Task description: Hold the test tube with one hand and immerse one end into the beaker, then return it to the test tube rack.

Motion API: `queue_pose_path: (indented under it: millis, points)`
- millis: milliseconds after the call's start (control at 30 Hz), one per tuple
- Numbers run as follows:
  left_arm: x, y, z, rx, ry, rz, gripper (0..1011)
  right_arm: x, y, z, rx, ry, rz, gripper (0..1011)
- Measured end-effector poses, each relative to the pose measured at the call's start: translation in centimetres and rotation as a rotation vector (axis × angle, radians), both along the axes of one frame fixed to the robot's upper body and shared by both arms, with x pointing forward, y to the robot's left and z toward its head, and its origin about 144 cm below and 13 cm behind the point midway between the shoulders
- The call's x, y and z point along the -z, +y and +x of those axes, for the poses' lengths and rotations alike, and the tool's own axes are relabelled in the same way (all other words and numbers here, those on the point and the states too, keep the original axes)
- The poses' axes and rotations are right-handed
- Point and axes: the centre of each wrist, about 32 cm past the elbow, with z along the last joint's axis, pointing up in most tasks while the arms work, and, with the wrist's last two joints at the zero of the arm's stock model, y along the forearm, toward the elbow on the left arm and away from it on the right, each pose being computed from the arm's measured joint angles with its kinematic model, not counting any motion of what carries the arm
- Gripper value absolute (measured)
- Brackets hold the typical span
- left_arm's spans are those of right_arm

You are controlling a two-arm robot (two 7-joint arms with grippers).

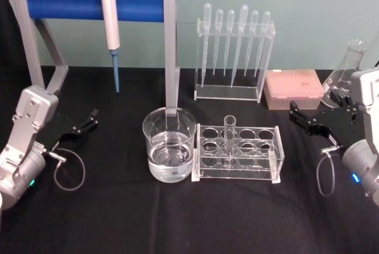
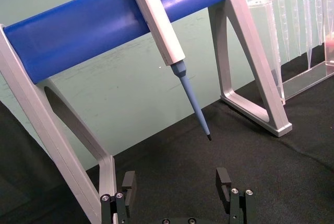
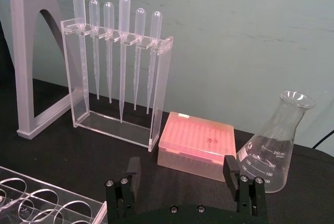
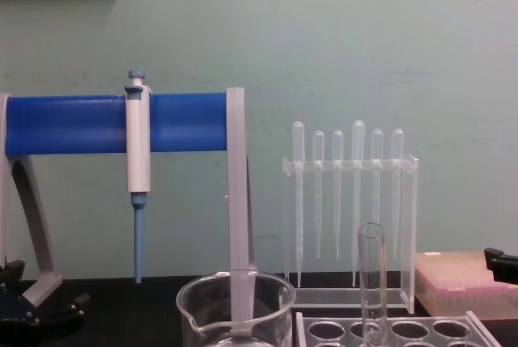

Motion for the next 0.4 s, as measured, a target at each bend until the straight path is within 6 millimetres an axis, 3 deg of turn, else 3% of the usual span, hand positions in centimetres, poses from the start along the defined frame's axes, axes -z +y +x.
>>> queue_pose_path:
  millis: [400]
  points:
    - [0.00, 0.00, 0.00, 0.000, 0.000, 0.000, 1000, -0.02, 0.01, 0.00, 0.001, -0.001, 0.000, 1002]
